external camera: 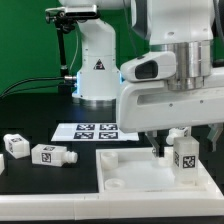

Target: Assemble one leg

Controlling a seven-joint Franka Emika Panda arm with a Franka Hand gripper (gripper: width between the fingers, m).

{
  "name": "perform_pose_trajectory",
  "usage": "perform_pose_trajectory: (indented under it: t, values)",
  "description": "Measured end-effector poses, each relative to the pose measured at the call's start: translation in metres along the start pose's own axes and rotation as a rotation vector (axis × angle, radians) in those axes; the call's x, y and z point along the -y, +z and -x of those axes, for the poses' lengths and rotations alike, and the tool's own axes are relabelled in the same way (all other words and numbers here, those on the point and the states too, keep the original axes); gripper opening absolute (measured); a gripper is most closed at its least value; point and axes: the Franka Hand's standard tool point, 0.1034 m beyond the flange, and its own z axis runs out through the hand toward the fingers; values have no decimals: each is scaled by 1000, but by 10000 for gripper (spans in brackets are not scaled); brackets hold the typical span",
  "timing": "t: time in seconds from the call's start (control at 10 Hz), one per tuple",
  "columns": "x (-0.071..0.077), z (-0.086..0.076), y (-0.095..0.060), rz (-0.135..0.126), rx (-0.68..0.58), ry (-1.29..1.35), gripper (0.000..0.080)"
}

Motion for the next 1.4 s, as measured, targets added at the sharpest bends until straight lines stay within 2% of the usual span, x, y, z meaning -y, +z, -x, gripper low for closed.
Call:
perform_pose_trajectory:
  t: [0.2, 0.3, 0.4, 0.5, 0.6, 0.9, 1.0, 1.2, 1.3, 1.4]
  values:
    - [2, 2, 1, -1, 3, 12, 649]
    - [2, 2, 2, -1, 4, 36, 542]
    - [2, 2, 2, -1, 4, 60, 542]
    - [3, 2, 2, -1, 4, 128, 346]
    - [3, 2, 2, -1, 4, 204, 284]
    - [3, 2, 2, -1, 4, 411, 284]
    - [3, 2, 2, 1, 3, 542, 284]
    - [11, 4, 3, 10, 4, 975, 284]
    - [11, 0, 3, -29, -21, 1150, 284]
    - [9, -1, 3, -56, -32, 1234, 284]
